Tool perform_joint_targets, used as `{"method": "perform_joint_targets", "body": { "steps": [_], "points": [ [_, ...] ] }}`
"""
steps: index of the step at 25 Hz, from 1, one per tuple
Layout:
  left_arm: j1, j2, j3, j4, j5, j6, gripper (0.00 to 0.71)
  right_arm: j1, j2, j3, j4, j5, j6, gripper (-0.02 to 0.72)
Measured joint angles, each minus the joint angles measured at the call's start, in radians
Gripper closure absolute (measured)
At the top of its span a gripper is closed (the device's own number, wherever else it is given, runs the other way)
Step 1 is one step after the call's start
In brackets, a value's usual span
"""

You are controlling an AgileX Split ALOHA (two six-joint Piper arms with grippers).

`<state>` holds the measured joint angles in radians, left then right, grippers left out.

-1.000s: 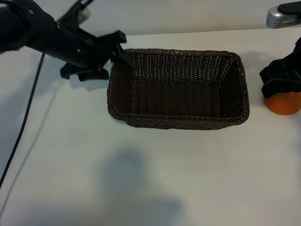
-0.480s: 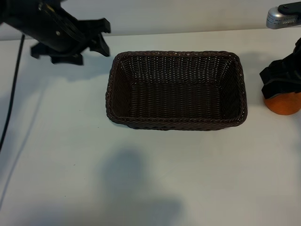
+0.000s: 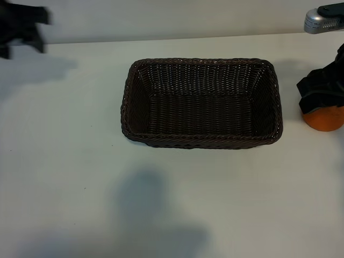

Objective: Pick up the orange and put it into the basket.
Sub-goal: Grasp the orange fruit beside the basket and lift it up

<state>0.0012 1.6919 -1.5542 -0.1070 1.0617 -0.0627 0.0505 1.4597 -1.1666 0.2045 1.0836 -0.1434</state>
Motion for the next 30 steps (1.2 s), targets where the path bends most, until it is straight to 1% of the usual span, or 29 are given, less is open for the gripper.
{"method": "perform_joint_targets", "body": {
  "steps": [3, 5, 6, 9, 12, 19, 21, 23, 25, 27, 30],
  "points": [
    [0.118, -0.049, 0.0, -0.017, 0.036, 0.063, 0.113, 0.0, 0.0, 0.0, 0.0, 0.0, -0.001, 0.114],
    [0.166, -0.082, 0.001, -0.056, 0.031, 0.081, 0.114, 0.0, 0.0, 0.0, 0.0, 0.0, -0.001, 0.114],
    [0.178, -0.096, 0.001, -0.081, 0.025, 0.094, 0.114, 0.0, 0.0, 0.0, 0.0, 0.0, -0.001, 0.114],
    [0.185, -0.132, 0.001, -0.139, 0.021, 0.155, 0.114, 0.0, 0.0, 0.0, -0.001, 0.0, -0.001, 0.114],
    [0.185, -0.184, 0.006, -0.161, 0.028, 0.213, 0.114, 0.0, 0.0, 0.0, -0.003, 0.0, -0.001, 0.114],
    [0.185, -0.413, 0.022, -0.165, 0.032, 0.251, 0.114, 0.0, 0.0, 0.0, -0.003, -0.001, -0.001, 0.114],
    [0.185, -0.496, 0.055, -0.166, 0.03, 0.261, 0.114, 0.0, 0.0, 0.0, -0.003, -0.001, -0.001, 0.114],
    [0.185, -0.599, 0.113, -0.166, 0.013, 0.271, 0.114, 0.0, 0.0, 0.0, -0.003, -0.001, -0.001, 0.114],
    [0.185, -0.702, 0.182, -0.163, -0.027, 0.283, 0.114, 0.0, 0.0, 0.0, -0.003, -0.001, -0.001, 0.114],
    [0.185, -0.84, 0.266, -0.146, -0.055, 0.279, 0.114, 0.0, 0.0, 0.0, -0.003, -0.001, -0.001, 0.114],
    [0.185, -0.984, 0.379, -0.114, -0.066, 0.252, 0.114, 0.0, 0.0, 0.0, -0.003, -0.001, -0.001, 0.114]
  ]
}}
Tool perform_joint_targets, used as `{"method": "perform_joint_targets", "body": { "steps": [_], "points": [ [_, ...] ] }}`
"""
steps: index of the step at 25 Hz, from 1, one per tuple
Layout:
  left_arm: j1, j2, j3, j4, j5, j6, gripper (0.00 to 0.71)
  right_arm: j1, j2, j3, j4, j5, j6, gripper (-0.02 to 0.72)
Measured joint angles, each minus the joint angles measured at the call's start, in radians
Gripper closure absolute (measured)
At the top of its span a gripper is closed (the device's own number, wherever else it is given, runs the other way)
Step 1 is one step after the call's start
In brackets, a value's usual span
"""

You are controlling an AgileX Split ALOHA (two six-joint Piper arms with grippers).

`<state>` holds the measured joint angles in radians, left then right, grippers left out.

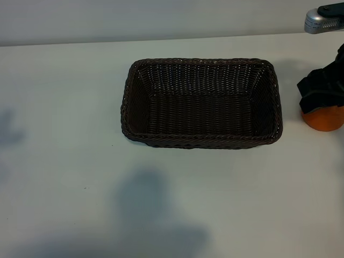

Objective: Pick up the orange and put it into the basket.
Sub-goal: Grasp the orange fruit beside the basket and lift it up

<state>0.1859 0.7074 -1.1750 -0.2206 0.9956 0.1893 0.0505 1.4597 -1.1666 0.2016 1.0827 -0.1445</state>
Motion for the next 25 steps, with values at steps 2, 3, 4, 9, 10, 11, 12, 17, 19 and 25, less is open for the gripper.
{"method": "perform_joint_targets", "body": {
  "steps": [2, 3, 4, 9, 10, 11, 12, 17, 19, 25],
  "points": [
    [0.0, -0.082, 0.071, 0.012, 0.002, -0.007, 0.114, 0.0, 0.0, 0.0, 0.0, 0.0, 0.0, 0.114],
    [0.0, -0.129, 0.108, 0.014, 0.004, -0.009, 0.114, 0.0, 0.0, 0.0, 0.0, 0.0, 0.0, 0.114],
    [0.0, -0.177, 0.144, 0.014, 0.003, -0.01, 0.114, 0.0, 0.0, 0.0, 0.0, 0.0, 0.0, 0.114],
    [0.0, -0.382, 0.299, 0.028, -0.066, -0.011, 0.127, 0.0, 0.0, 0.0, 0.0, 0.002, 0.0, 0.114],
    [0.0, -0.417, 0.328, 0.035, -0.066, -0.012, 0.131, 0.0, 0.0, 0.0, 0.0, 0.002, 0.0, 0.114],
    [0.0, -0.449, 0.358, 0.038, -0.064, -0.016, 0.136, 0.0, 0.0, 0.0, 0.0, 0.002, 0.0, 0.114],
    [0.0, -0.478, 0.383, 0.038, -0.062, -0.021, 0.14, 0.0, 0.0, 0.0, 0.0, 0.002, 0.0, 0.114],
    [-0.004, -0.584, 0.537, 0.041, -0.06, -0.031, 0.156, 0.0, 0.0, 0.0, 0.0, 0.002, 0.0, 0.114],
    [-0.02, -0.597, 0.591, 0.053, -0.062, -0.031, 0.158, 0.0, 0.0, 0.0, 0.0, 0.002, 0.0, 0.114],
    [-0.041, -0.599, 0.63, 0.081, 0.073, -0.07, 0.158, 0.0, 0.0, 0.0, 0.0, 0.002, -0.001, 0.114]
  ]
}}
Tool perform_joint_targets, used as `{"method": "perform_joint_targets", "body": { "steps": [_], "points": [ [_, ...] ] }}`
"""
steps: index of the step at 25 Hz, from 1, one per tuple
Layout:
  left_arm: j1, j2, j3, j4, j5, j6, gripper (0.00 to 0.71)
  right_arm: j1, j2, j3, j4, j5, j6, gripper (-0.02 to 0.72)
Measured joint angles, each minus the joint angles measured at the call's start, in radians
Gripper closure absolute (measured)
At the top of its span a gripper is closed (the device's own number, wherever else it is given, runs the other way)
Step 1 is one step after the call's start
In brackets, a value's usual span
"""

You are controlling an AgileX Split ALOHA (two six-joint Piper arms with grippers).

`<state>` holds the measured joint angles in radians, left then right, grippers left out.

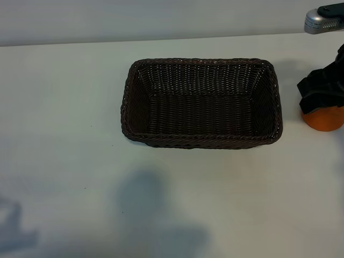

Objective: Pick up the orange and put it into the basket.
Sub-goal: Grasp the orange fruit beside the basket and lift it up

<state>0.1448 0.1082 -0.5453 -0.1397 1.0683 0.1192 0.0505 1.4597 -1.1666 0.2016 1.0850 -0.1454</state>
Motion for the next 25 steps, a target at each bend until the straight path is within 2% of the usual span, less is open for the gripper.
{"method": "perform_joint_targets", "body": {
  "steps": [6, 11, 18, 20, 25],
  "points": [
    [0.0, 0.0, 0.001, 0.14, 0.046, -0.152, 0.158, 0.0, 0.0, 0.0, 0.0, 0.0, 0.0, 0.114],
    [0.0, 0.0, 0.044, 0.154, 0.034, -0.172, 0.158, 0.0, 0.0, 0.0, 0.0, 0.0, 0.0, 0.114],
    [-0.005, -0.001, 0.044, 0.154, 0.026, -0.172, 0.158, 0.0, 0.0, 0.0, 0.0, 0.0, 0.0, 0.114],
    [-0.033, -0.013, 0.044, 0.154, 0.025, -0.172, 0.158, 0.0, 0.0, 0.0, 0.0, -0.001, 0.0, 0.114],
    [-0.163, -0.113, 0.045, 0.154, 0.026, -0.172, 0.158, 0.0, 0.0, 0.0, -0.006, -0.005, 0.002, 0.114]
  ]
}}
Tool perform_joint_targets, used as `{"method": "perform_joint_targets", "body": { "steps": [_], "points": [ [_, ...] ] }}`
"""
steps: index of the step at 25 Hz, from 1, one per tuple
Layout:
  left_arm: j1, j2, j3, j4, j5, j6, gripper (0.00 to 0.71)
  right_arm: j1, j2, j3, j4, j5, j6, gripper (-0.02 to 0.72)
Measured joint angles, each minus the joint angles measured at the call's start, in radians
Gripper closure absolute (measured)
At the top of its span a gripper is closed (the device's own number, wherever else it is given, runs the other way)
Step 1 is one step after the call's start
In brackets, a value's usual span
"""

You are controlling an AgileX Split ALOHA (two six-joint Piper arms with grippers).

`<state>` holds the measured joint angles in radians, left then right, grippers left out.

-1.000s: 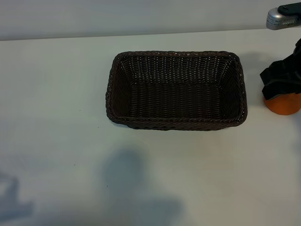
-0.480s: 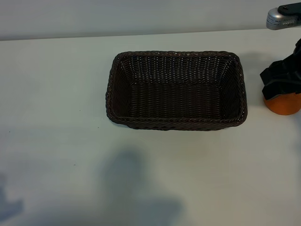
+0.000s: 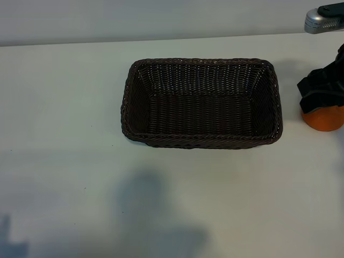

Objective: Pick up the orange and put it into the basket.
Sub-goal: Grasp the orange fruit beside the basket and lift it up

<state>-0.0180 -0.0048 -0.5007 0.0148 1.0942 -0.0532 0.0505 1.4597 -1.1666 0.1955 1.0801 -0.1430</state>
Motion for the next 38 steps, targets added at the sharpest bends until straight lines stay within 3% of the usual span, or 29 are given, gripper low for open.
{"method": "perform_joint_targets", "body": {
  "steps": [5, 8, 17, 27, 34, 38],
  "points": [
    [-0.111, -0.004, 0.0, 0.001, -0.001, 0.0, 0.158, 0.0, 0.008, 0.0, -0.042, -0.023, 0.057, 0.114],
    [-0.145, -0.004, 0.0, 0.001, -0.002, 0.0, 0.158, 0.0, 0.03, 0.0, -0.104, -0.055, 0.111, 0.114],
    [-0.149, -0.004, 0.0, 0.002, -0.002, 0.001, 0.158, 0.0, 0.197, 0.0, -0.208, -0.257, 0.239, 0.114],
    [-0.15, -0.004, 0.0, 0.002, -0.002, 0.003, 0.158, -0.013, 0.38, 0.0, -0.428, -0.402, 0.456, 0.114],
    [-0.15, -0.004, 0.0, 0.002, -0.003, 0.002, 0.158, -0.102, 0.441, -0.001, -0.424, -0.457, 0.463, 0.114],
    [-0.15, -0.004, 0.0, 0.002, -0.003, 0.002, 0.158, -0.119, 0.474, -0.001, -0.319, -0.474, 0.376, 0.114]
  ]
}}
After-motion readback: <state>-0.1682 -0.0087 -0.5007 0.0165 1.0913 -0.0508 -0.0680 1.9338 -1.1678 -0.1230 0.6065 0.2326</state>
